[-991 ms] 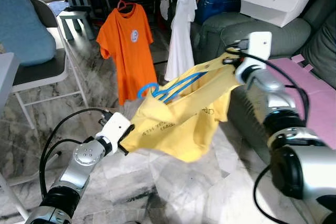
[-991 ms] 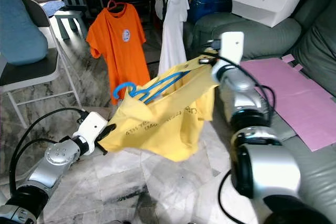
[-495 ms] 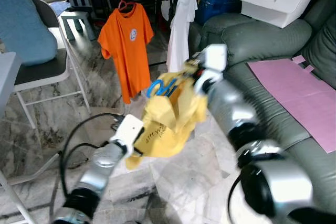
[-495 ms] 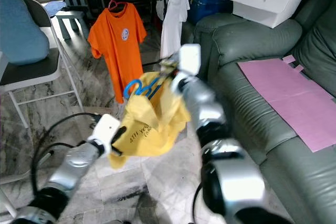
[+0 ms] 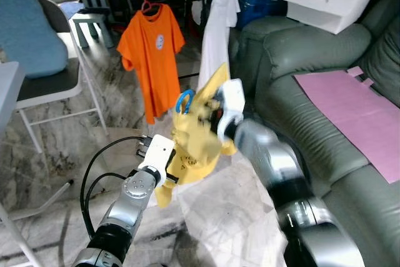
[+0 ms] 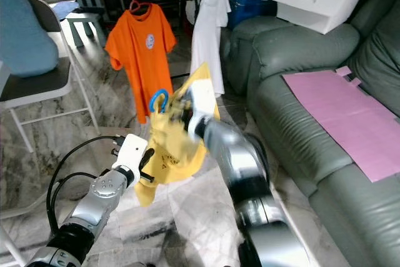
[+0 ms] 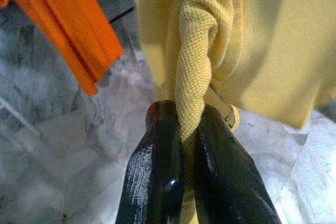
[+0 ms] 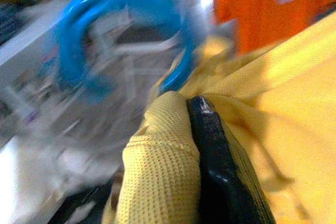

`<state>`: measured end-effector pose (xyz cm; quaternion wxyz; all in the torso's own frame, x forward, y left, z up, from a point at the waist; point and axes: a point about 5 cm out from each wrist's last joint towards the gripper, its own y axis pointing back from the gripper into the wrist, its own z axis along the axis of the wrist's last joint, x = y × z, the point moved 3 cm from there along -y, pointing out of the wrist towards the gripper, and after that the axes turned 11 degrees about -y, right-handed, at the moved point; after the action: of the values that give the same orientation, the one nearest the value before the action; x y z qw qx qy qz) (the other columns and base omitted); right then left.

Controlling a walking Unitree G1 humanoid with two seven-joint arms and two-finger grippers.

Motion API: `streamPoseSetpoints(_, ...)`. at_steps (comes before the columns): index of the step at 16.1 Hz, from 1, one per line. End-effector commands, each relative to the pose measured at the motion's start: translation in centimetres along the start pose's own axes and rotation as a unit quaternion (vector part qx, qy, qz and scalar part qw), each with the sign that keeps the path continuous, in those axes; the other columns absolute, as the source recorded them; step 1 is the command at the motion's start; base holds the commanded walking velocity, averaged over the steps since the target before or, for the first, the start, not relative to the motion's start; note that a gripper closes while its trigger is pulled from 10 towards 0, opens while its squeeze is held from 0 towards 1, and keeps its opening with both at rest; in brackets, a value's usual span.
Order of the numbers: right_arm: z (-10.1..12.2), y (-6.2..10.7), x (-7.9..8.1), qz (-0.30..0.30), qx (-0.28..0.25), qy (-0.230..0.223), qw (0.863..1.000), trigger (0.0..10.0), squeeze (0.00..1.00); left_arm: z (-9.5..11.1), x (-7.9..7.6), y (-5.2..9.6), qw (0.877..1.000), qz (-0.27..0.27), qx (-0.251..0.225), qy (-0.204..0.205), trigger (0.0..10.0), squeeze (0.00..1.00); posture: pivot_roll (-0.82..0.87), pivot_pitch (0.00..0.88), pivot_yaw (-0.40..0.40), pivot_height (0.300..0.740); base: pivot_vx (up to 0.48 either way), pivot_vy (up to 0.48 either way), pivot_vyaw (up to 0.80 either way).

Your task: Hang hanger

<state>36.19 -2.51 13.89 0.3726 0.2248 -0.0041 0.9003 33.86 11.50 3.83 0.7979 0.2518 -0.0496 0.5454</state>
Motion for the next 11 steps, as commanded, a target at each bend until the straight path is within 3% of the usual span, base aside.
streamPoseSetpoints(1,-1.6,0.0,2.0,0.055,0.046,0.005,0.997,0.0,0.00,2.4,1.2,-0.2,0.999,0.025,-0.039,0.008,10.0,0.00,-0.15,0.028,0.000,0.740,0.000,0.000,0.00)
streamPoseSetpoints(2,-3.1,0.9,2.0,0.065,0.080,0.020,0.994,0.0,0.00,2.4,1.1,-0.2,0.999,0.026,-0.038,0.008,10.0,0.00,-0.15,0.030,0.001,0.740,0.000,0.000,0.00)
streamPoseSetpoints(4,-5.4,2.8,-0.4,0.019,0.122,0.072,0.990,0.0,0.00,2.3,1.3,-0.1,0.999,0.025,-0.037,0.007,10.0,0.00,-0.15,0.032,0.002,0.740,0.000,0.000,0.00)
streamPoseSetpoints(5,-5.9,3.6,-1.7,-0.005,0.130,0.111,0.985,6.0,0.00,2.3,1.6,-0.1,0.999,0.024,-0.037,0.005,10.0,0.00,-0.15,0.033,0.003,0.740,0.000,0.000,0.00)
streamPoseSetpoints(6,-6.1,4.0,-2.3,-0.017,0.134,0.132,0.982,10.0,0.00,2.3,1.8,-0.1,0.999,0.024,-0.037,0.004,10.0,0.00,-0.15,0.033,0.003,0.740,0.000,0.000,0.00)
streamPoseSetpoints(7,-6.2,5.1,-3.3,-0.043,0.144,0.163,0.975,10.0,1.00,2.6,2.0,-0.1,0.999,0.017,-0.040,-0.002,10.0,0.00,-0.15,0.034,0.005,0.740,0.000,0.000,0.00)
streamPoseSetpoints(10,-4.8,6.5,-4.7,-0.055,0.114,0.331,0.935,10.0,1.00,3.6,3.1,0.1,0.997,-0.009,-0.066,-0.025,10.0,0.00,-0.15,0.037,0.003,0.740,0.000,0.000,0.00)
streamPoseSetpoints(11,-3.7,6.9,-4.2,-0.032,0.085,0.334,0.938,10.0,1.00,3.6,3.9,0.4,0.996,-0.015,-0.076,-0.035,10.0,0.00,-0.15,0.038,0.002,0.740,0.000,0.000,0.00)
